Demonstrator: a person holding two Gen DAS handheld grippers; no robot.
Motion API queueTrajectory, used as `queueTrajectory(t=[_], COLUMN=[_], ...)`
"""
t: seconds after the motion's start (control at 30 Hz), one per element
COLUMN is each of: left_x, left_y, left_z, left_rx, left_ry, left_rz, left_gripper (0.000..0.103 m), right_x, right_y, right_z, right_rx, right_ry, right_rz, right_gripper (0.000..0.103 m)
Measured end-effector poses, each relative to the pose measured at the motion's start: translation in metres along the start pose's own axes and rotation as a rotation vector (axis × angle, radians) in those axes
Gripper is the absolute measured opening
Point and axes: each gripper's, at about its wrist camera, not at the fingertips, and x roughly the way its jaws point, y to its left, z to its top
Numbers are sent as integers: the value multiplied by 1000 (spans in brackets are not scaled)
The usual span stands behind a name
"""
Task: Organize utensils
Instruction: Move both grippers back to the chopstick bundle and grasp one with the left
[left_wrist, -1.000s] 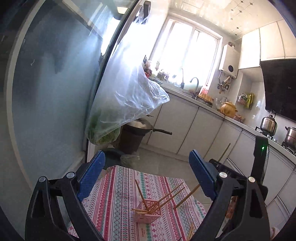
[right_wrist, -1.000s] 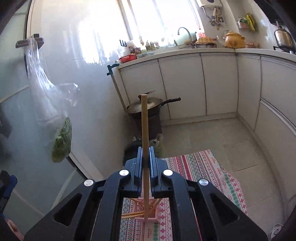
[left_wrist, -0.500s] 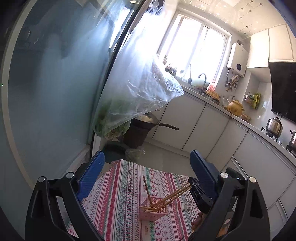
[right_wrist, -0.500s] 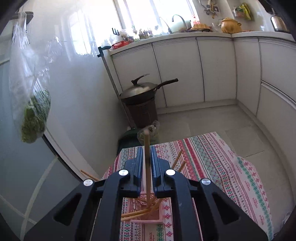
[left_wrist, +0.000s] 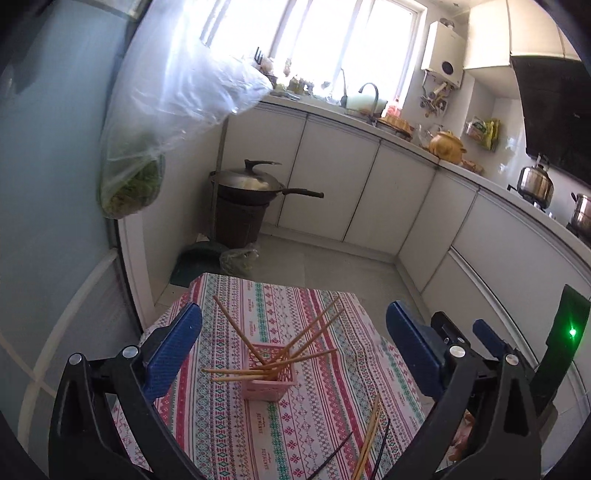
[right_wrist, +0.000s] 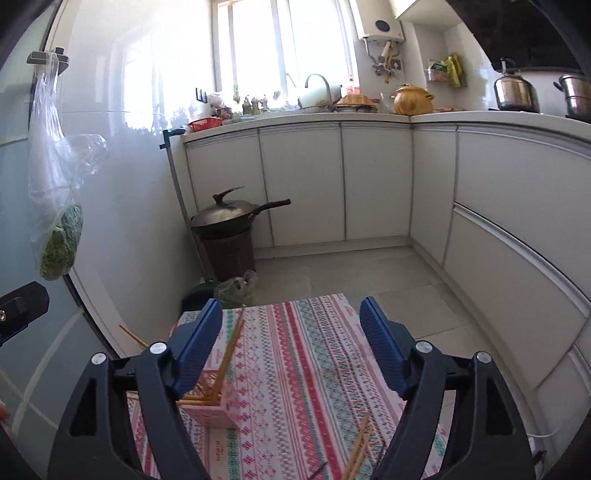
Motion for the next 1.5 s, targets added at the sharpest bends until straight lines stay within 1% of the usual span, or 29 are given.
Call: queueTrajectory(t=[0.07, 0.2, 0.3, 0.47, 0.5, 0.6, 0.7, 0.8, 0.93, 1.03, 1.1, 1.13, 1.17, 1.2, 1.23, 1.3, 1.4, 1.5], left_x=[6, 25, 40, 75, 83, 111, 147, 187, 223, 250, 263, 273, 279, 286, 294, 304, 315, 320], left_y=[-15, -44, -65, -92, -95, -107, -118, -131, -142, -143, -141, -140, -140, -140, -140, -143, -150, -157], left_z=[-8, -27, -40, -65, -71, -93, -116, -140, -157, -166, -172, -174, -176, -178, -181, -186, -193, -196], left_rx=[26, 80, 129, 221, 234, 286, 326, 366, 420, 404, 387, 362, 342, 320, 300, 291, 283, 292], left_ry=[20, 87, 135, 232, 255, 350, 454, 561, 628, 711, 748, 769, 784, 802, 820, 837, 848, 847], left_rz=[-5, -23, -31, -9, -3, 17, 41, 57, 80, 63, 57, 47, 37, 24, 19, 28, 19, 18], left_gripper=[96, 96, 96, 96, 96, 96, 96, 96, 93, 83, 72, 68, 61, 59, 58, 54, 53, 52], right_x=[-4, -5, 1, 16, 21, 33, 39, 42, 47, 51, 54, 56, 56, 57, 58, 60, 62, 64], right_y=[-16, -50, -76, -128, -140, -167, -188, -201, -219, -231, -237, -240, -242, -245, -248, -252, -256, -258], right_z=[-7, -23, -35, -61, -66, -78, -86, -94, -100, -104, -106, -106, -107, -108, -109, -111, -112, -111], right_rx=[11, 10, 1, 52, 65, 102, 146, 179, 246, 312, 344, 356, 373, 389, 405, 438, 468, 475], right_ry=[17, 58, 117, 220, 252, 326, 373, 403, 450, 477, 492, 497, 503, 509, 518, 536, 550, 551], right_rz=[-38, -147, -228, -343, -368, -403, -421, -413, -397, -377, -369, -366, -363, -361, -356, -340, -320, -317], right_gripper=[86, 95, 96, 96, 96, 96, 96, 96, 96, 96, 96, 96, 96, 96, 96, 96, 96, 96])
